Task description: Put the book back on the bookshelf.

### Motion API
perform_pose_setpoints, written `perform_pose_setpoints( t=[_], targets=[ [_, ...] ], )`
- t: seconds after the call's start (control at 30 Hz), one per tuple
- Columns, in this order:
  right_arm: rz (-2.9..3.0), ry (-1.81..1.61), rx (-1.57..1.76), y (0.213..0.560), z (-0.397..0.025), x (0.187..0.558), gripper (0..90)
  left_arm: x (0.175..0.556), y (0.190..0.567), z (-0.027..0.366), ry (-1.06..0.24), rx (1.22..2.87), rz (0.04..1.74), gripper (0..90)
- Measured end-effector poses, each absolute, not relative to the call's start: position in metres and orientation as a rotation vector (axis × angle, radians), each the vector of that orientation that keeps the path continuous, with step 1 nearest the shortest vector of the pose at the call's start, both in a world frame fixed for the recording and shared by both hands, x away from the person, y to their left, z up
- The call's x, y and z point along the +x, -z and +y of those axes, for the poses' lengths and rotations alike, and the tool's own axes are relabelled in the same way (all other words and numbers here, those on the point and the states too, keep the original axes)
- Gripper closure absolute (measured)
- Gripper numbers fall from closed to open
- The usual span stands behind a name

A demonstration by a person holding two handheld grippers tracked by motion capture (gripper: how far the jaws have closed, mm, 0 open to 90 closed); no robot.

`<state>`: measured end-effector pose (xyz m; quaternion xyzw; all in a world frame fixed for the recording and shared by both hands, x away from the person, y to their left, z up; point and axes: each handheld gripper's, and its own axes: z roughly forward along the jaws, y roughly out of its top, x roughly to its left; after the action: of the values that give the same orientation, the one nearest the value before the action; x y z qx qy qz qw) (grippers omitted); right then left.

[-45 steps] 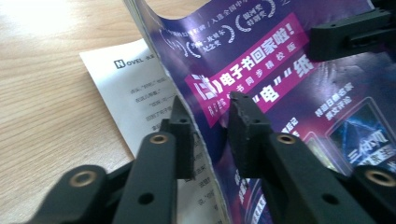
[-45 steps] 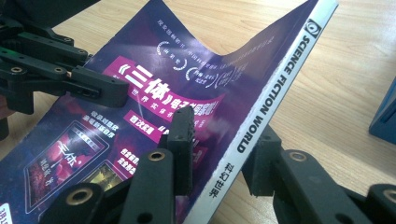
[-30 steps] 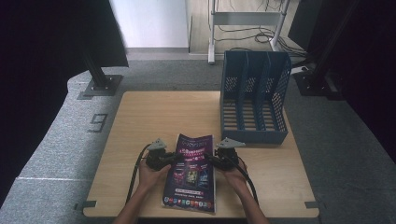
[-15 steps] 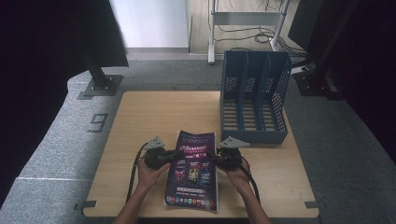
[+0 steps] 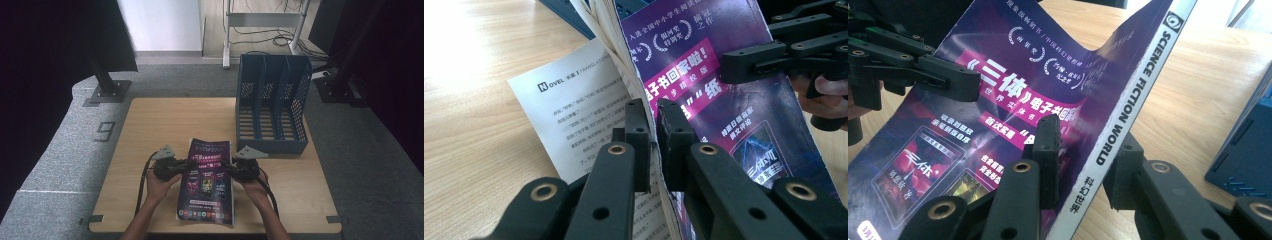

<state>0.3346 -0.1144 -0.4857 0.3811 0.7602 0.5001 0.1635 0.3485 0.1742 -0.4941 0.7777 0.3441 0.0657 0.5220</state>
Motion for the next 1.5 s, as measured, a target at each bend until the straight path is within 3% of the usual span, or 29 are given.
perform_pose_setpoints(
  t=[0.77,1.23,1.5],
  targets=[
    [2.052,-1.491,1.015,0.464,-0.117,0.322,73.6,0.350,0.467,0.167,-0.224,1.864,0.767,84.8],
    [2.045,-1.508,1.005,0.467,-0.117,0.321,74.5,0.354,0.485,0.176,-0.191,1.836,0.813,77.7],
    [2.040,-1.514,0.997,0.465,-0.118,0.319,74.5,0.350,0.480,0.174,-0.212,1.834,0.767,84.1]
  ],
)
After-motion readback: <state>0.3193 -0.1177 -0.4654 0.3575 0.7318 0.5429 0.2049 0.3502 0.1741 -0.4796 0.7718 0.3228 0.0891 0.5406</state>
